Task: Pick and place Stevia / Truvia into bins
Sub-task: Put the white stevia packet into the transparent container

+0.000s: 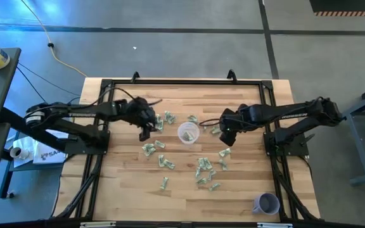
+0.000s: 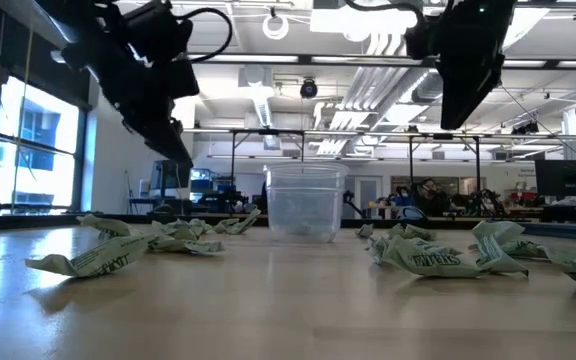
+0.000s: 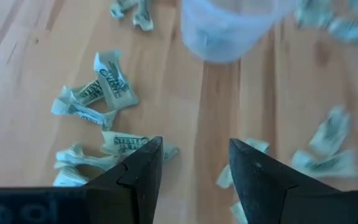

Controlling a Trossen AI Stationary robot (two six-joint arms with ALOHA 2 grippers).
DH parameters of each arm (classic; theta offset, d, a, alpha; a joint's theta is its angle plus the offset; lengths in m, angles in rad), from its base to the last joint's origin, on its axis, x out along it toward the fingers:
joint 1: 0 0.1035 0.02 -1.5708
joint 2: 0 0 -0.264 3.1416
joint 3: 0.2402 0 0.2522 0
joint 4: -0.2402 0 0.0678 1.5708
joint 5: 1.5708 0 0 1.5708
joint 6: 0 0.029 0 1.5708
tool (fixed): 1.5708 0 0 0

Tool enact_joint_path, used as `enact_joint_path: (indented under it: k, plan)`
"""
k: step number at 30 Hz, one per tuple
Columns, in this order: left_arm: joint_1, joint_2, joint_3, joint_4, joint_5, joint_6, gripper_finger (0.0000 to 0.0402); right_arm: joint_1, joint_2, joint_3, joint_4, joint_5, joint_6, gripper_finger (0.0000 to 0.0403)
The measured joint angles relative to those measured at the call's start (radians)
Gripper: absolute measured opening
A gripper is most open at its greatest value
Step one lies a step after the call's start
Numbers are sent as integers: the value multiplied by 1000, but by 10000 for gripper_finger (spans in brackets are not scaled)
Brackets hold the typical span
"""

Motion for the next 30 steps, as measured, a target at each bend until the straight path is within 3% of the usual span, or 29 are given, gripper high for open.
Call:
enact_joint_path:
  k: [3, 11, 20, 30]
  plan:
    - [-19, 49, 0, -1, -21, 51, 216, 16, 0, 0, 0, 34, 6, 236]
    - [-67, 180, 0, 40, 38, 102, 216, 3, 0, -19, 0, 22, 16, 236]
    - [-172, 237, 0, 60, 39, 128, 216, 29, -2, -220, 131, -37, 18, 236]
    - [-174, 302, 0, 132, 39, 97, 216, 30, -5, -317, 244, -27, -30, 236]
